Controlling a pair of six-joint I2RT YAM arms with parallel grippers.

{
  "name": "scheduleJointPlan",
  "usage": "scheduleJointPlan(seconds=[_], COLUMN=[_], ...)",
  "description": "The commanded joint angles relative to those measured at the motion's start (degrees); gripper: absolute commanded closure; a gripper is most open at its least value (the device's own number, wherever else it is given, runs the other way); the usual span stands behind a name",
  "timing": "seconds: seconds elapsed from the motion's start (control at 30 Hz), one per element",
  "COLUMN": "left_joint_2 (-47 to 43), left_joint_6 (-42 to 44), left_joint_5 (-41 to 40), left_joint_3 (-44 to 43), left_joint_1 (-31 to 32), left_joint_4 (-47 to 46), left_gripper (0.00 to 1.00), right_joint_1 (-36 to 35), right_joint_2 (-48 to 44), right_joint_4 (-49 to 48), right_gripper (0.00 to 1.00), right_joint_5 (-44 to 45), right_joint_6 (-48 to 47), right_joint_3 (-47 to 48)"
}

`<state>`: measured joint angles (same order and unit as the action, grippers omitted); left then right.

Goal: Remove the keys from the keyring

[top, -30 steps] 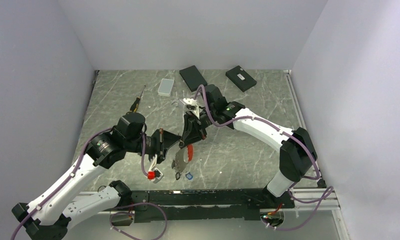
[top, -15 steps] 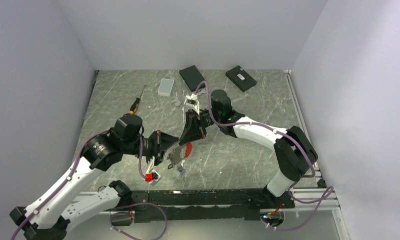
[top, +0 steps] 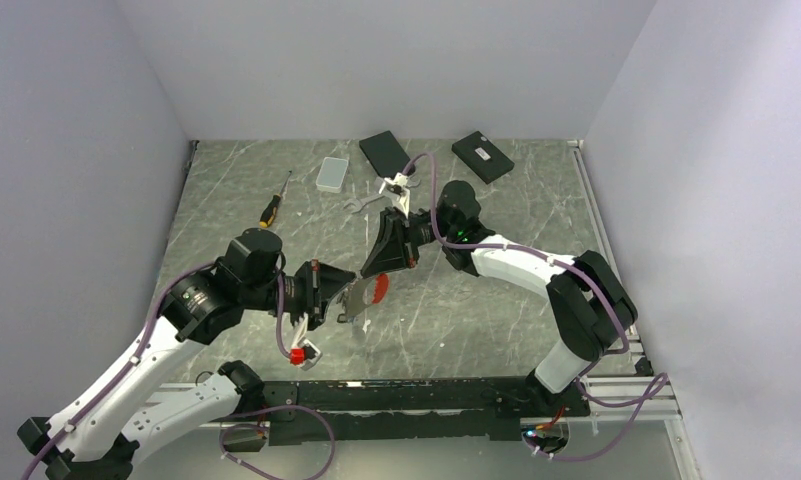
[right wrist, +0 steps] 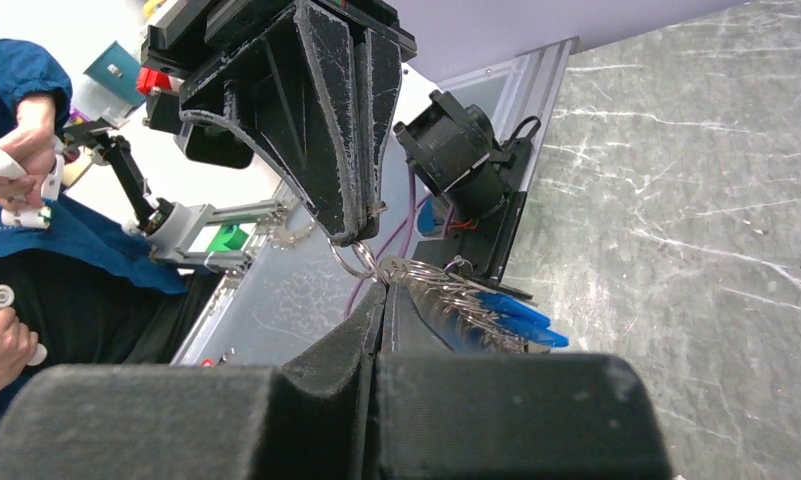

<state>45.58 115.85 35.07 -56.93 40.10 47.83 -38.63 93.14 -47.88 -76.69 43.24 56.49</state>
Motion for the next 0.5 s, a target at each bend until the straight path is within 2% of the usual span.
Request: scheduleJointPlan(seconds=[0.0, 0.13, 0.27, 0.47], left_joint_2=[0.14, 0.26, 1.11, 2.11], left_joint_6=[17.29, 18.01, 18.74, 20.67], left_joint_5=[0.46, 0.73, 0.42, -1.14], left_joint_3=[1.06, 1.44, 0.33, -0.4], left_joint_1=[-0.12, -0.11, -0.12, -0.11], left_joint_4=[0.1, -0.79, 0.58, 2.11], left_gripper=[1.0, 1.0, 1.0, 1.0], right_joint_1=[-0.22, -0.22, -0.43, -0.89], right_joint_2=[-1.32, -1.47, -1.54, -1.35], right_joint_4=[-1.83, 8.2, 24.98, 34.47], right_gripper=[1.0, 1.0, 1.0, 1.0], right_joint_5=[1.47, 2.71, 5.08, 8.76], right_joint_6=[0.55, -5.19, -15.07, -20.02], right_joint_3=[1.37, 3.61, 7.47, 10.29])
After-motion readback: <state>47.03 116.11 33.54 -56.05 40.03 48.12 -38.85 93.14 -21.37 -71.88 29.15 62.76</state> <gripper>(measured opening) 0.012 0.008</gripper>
